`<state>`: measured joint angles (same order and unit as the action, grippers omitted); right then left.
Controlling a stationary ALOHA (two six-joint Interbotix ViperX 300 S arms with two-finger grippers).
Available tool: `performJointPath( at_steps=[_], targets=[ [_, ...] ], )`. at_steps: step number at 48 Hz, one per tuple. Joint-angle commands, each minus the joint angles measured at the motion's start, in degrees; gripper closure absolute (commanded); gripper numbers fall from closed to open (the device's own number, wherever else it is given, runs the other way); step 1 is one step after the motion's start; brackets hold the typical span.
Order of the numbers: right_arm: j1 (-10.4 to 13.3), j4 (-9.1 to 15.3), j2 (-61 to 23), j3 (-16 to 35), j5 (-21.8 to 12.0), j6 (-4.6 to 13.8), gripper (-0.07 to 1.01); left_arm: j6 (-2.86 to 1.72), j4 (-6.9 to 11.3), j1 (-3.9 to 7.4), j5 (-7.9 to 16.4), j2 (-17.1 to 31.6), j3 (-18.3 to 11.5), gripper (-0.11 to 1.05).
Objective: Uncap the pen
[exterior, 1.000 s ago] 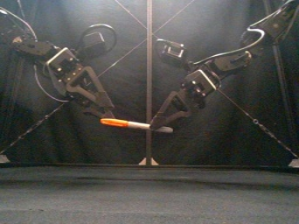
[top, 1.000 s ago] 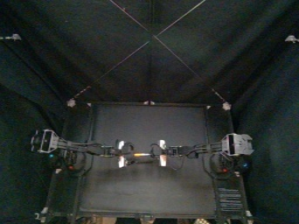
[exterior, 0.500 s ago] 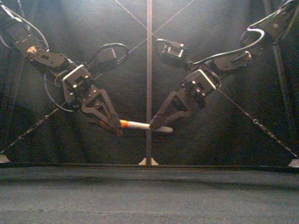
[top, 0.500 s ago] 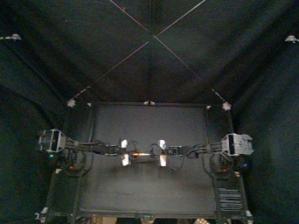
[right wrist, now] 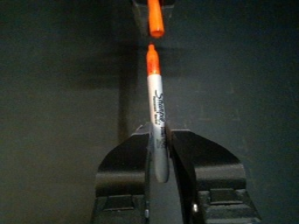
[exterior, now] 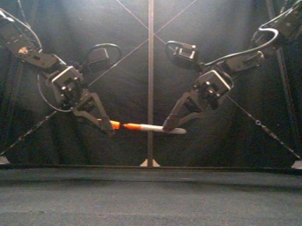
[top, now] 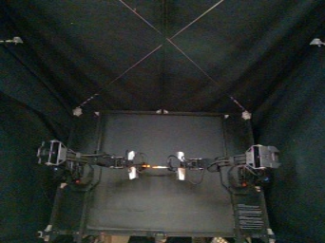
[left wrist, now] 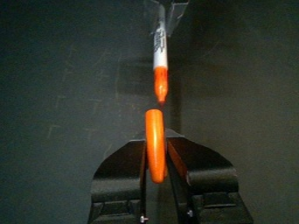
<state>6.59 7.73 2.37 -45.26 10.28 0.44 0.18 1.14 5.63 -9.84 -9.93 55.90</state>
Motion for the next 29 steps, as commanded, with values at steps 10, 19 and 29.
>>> performJointPath(
  at_steps=[10, 19, 29],
  targets=[
    [1.6, -1.1, 7.9, -4.6, 1.3, 0.09, 0.43, 0.09, -0.18, 0.00, -0.4, -7.2, 4.5, 0.44],
    [1.8, -1.2, 9.1, -6.2, 2.7, 0.09, 0.43, 0.09, -0.09, -0.18, -0.4, -9.8, 6.2, 0.44],
    [1.8, -1.1, 9.1, -6.2, 2.8, 0.00, 0.43, 0.00, 0.09, -0.26, -0.4, -10.1, 6.9, 0.44]
  ],
)
